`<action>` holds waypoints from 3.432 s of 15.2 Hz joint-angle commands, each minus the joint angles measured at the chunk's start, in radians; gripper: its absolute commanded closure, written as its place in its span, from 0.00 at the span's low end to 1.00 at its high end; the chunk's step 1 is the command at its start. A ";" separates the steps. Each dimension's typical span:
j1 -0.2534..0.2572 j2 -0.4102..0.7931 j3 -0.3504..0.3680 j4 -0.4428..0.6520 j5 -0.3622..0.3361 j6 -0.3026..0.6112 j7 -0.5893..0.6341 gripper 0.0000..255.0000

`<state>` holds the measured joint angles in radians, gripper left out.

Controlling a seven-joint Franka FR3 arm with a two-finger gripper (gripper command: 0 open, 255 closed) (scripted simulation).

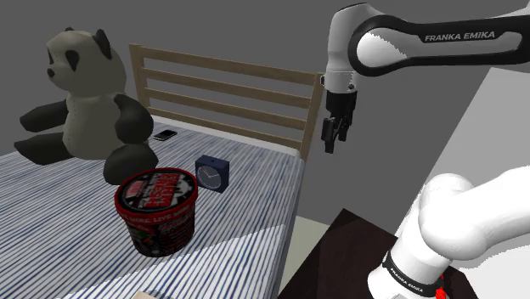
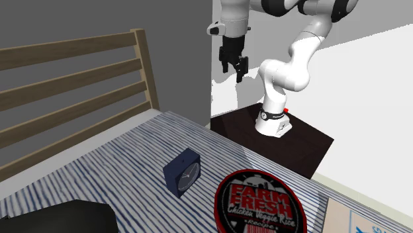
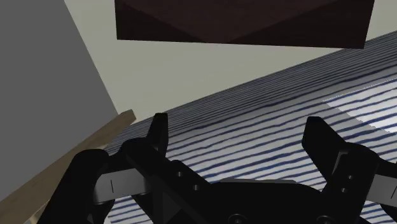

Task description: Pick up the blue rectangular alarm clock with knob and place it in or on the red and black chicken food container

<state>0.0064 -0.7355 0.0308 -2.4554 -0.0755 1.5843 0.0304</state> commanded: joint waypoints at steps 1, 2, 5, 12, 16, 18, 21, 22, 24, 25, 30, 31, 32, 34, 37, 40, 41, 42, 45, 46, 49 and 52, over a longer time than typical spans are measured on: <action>0.000 0.000 0.000 0.000 0.000 0.000 0.000 0.00; 0.006 0.031 0.006 0.007 0.008 0.029 0.005 0.00; 0.022 0.127 0.026 0.036 0.028 0.110 0.020 0.00; 0.054 0.361 0.070 0.145 0.058 0.270 0.049 0.00; 0.069 0.496 0.095 0.231 0.064 0.339 0.065 0.00; 0.076 0.563 0.107 0.281 0.063 0.367 0.073 0.00; 0.088 0.665 0.124 0.363 0.058 0.402 0.086 0.00; 0.093 0.699 0.129 0.393 0.056 0.411 0.091 0.00; 0.102 0.767 0.139 0.456 0.049 0.426 0.100 0.00; 0.107 0.801 0.143 0.489 0.044 0.432 0.104 0.00; 0.134 0.958 0.160 0.655 0.021 0.445 0.123 0.00; 0.135 0.962 0.160 0.647 0.020 0.457 0.124 0.00; 0.135 0.967 0.159 0.639 0.019 0.469 0.124 0.00; 0.135 0.976 0.159 0.624 0.017 0.493 0.126 0.00; 0.136 0.991 0.157 0.604 0.012 0.529 0.129 0.00; 0.136 0.995 0.157 0.600 0.012 0.536 0.129 0.00; 0.136 0.995 0.157 0.600 0.012 0.536 0.129 0.00; 0.136 0.995 0.157 0.600 0.012 0.536 0.129 0.00; 0.136 0.995 0.157 0.600 0.012 0.536 0.129 0.00; 0.136 0.995 0.157 0.600 0.012 0.536 0.129 1.00; 0.136 0.995 0.157 0.601 0.012 0.536 0.129 1.00; 0.136 0.995 0.157 0.600 0.011 0.536 0.129 1.00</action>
<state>0.1431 0.2585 0.1889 -1.8547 -0.0635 2.1203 0.1597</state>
